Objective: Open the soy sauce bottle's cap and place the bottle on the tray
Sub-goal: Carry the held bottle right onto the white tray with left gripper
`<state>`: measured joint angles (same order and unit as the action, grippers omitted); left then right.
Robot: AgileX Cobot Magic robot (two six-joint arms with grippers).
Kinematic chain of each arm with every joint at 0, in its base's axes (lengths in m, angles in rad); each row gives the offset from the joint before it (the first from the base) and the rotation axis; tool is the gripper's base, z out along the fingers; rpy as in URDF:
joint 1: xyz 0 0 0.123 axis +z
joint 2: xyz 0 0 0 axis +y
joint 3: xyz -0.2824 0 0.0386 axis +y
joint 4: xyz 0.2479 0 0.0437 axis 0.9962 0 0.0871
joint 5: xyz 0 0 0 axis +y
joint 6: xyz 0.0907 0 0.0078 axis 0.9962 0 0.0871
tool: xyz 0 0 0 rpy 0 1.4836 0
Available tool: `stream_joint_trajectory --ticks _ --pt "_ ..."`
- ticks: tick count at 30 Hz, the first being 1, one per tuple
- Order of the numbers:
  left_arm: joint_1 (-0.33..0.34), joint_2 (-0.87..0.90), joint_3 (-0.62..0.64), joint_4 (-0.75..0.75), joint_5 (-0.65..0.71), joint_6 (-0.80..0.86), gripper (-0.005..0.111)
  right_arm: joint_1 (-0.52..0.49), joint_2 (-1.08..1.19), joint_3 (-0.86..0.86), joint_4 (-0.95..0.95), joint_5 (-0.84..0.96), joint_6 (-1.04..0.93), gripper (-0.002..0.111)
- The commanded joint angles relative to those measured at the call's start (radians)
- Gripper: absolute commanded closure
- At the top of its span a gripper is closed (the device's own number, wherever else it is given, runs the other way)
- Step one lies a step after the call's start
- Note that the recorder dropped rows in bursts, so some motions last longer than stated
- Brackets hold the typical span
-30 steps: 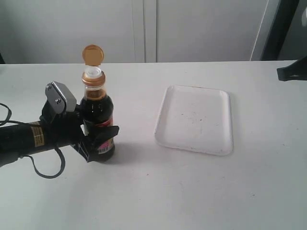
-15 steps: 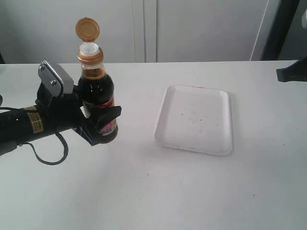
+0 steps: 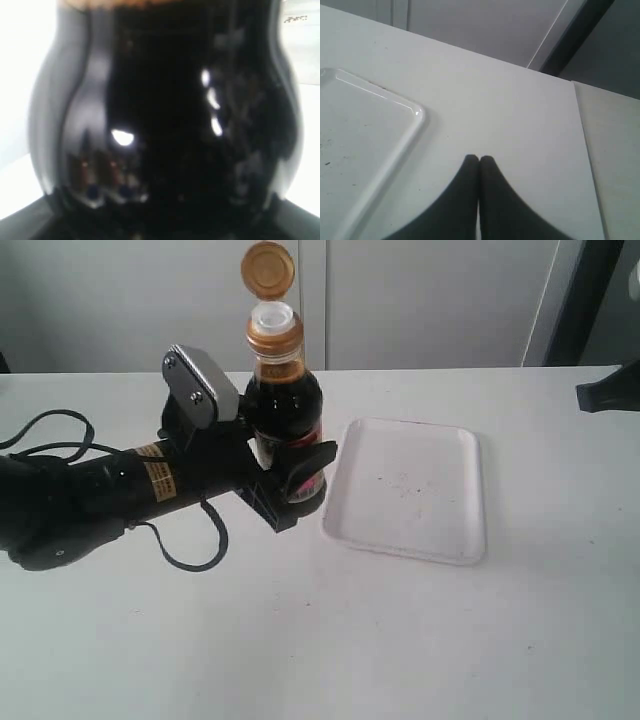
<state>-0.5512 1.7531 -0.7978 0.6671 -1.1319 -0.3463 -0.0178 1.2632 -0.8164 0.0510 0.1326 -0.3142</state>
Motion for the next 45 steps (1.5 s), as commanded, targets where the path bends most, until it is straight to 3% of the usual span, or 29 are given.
stream_joint_trajectory --ticks 1,14,36,45 --pt "-0.023 0.014 -0.059 -0.047 -0.089 0.008 0.107 -0.004 -0.01 0.001 0.004 0.001 0.016 0.108" --pt "-0.09 0.158 -0.232 -0.077 -0.089 -0.024 0.107 -0.003 -0.01 0.001 0.004 0.003 0.031 0.108" --pt "-0.102 0.371 -0.506 -0.08 -0.089 -0.129 0.107 -0.003 -0.01 0.001 0.004 -0.001 0.035 0.108" --pt "-0.142 0.439 -0.621 -0.077 -0.08 -0.126 0.107 -0.003 -0.01 0.001 0.004 -0.003 0.053 0.108"
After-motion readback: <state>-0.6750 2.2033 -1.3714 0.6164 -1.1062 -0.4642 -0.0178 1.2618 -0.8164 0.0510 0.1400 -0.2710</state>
